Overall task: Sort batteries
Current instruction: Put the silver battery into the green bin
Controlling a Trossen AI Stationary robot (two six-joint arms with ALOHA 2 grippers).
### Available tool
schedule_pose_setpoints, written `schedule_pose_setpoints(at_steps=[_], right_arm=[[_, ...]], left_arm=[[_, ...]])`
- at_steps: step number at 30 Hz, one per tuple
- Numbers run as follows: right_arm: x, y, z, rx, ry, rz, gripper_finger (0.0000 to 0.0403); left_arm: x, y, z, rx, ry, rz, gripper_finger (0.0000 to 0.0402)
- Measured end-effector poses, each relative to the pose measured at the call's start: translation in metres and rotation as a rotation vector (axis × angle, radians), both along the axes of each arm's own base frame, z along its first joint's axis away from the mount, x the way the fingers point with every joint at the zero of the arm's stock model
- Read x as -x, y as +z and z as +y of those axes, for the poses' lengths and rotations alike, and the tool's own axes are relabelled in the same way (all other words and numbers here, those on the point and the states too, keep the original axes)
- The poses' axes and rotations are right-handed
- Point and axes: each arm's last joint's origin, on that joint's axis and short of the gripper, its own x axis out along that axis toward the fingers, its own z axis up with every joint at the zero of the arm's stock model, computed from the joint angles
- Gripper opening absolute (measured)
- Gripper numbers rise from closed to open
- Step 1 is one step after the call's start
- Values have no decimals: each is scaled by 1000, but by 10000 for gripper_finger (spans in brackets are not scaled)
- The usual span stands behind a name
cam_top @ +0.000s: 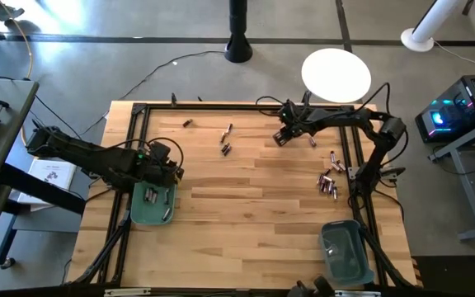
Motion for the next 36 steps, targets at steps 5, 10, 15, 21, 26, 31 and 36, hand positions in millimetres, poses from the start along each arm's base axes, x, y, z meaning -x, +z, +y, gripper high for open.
schedule_pose_setpoints(at_steps=[5,10,15,21,26,31,36], right_arm=[[-8,2,8,29,92,-4,25],[-36,13,28,64,306,-193,25],[-73,33,55,160,580,-491,25],[-106,56,97,293,863,-796,25],[-124,62,126,367,947,-1018,25],[-133,58,134,400,934,-1206,25],[-140,50,144,393,947,-1294,25]], left_arm=[[0,0,0,-2,0,-1,160],[-10,-3,-3,-68,-67,-85,160],[-29,-12,-7,-142,-170,-271,161],[-40,-25,-3,-212,-238,-477,179],[-41,-34,4,-254,-355,-628,216],[-38,-32,5,-395,-571,-706,238],[-39,-25,6,-484,-629,-747,237]])
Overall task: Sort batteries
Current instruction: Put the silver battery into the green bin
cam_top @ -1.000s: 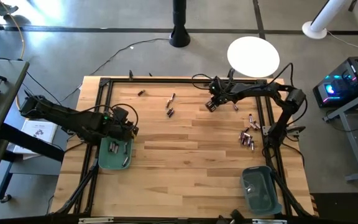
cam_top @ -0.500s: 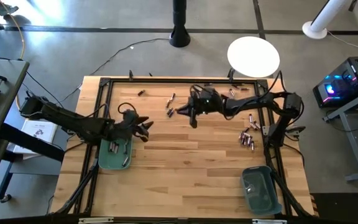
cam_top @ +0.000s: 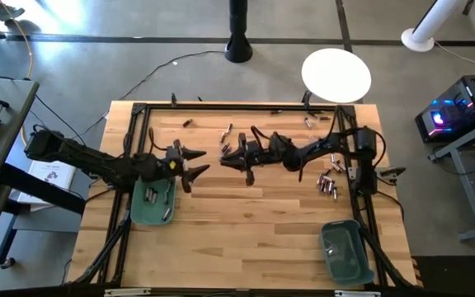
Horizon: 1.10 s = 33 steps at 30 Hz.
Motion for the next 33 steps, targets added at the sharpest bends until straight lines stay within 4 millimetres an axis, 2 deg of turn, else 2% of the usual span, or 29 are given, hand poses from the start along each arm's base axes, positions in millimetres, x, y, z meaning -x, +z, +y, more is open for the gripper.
schedule_pose_setpoints(at_steps=[8,19,33], right_arm=[[-21,8,5,12,42,-31,25],[-29,8,5,50,48,28,25],[-29,9,5,52,47,17,25]], left_arm=[[-7,-2,0,-44,-51,-22,237],[-20,8,-2,-122,-62,-67,235],[-21,2,-3,-126,-72,-1,161]])
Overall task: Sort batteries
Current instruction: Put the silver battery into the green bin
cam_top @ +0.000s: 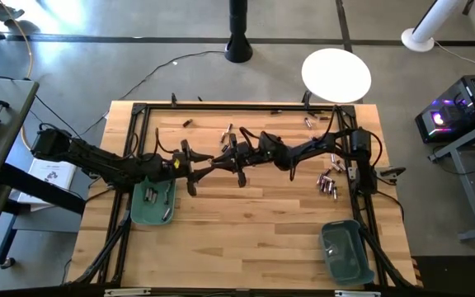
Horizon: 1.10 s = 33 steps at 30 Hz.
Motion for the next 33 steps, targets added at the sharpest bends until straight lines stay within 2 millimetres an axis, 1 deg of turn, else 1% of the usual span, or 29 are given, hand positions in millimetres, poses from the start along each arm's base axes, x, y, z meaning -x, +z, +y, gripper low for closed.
schedule_pose_setpoints(at_steps=[4,10,12,28,33], right_arm=[[0,0,0,-1,2,-2,25],[0,0,0,-9,7,2,25],[0,0,0,-8,8,2,25],[0,0,0,-14,6,2,25],[0,0,0,-37,9,8,57]], left_arm=[[0,0,0,-2,-17,0,129],[0,0,-1,-5,-26,-1,56],[0,0,-1,-7,-27,-1,40],[0,0,-1,-8,-31,0,39],[0,0,-1,-9,-47,0,39]])
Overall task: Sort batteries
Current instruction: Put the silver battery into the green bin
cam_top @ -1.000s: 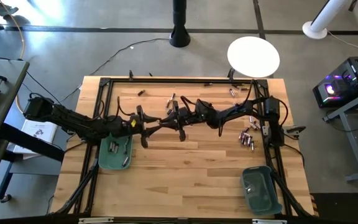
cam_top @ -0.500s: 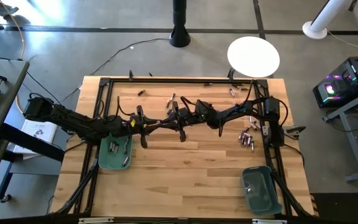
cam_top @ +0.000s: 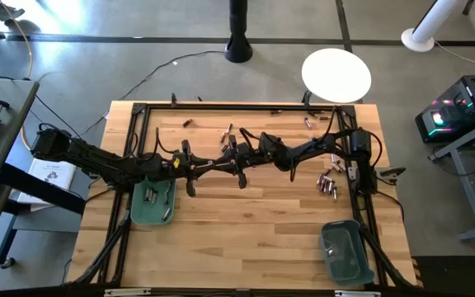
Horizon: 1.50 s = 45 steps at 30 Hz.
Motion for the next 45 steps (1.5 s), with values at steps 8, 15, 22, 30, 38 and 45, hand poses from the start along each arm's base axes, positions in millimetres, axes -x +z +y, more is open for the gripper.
schedule_pose_setpoints(at_steps=[8,15,22,30,38,45], right_arm=[[0,-3,-3,-30,-6,46,71],[1,-8,-12,-38,-10,101,154],[6,-11,-37,-51,-84,156,226],[12,-15,-63,-63,-142,185,227],[18,-8,-74,-39,-172,212,227],[18,-7,-72,6,-169,201,226]], left_arm=[[1,-1,0,-4,5,16,39],[1,6,0,7,9,86,39],[-2,24,-3,-11,42,247,39],[10,38,-12,-4,84,338,39],[39,56,-17,195,143,554,39],[63,75,-27,508,191,812,39]])
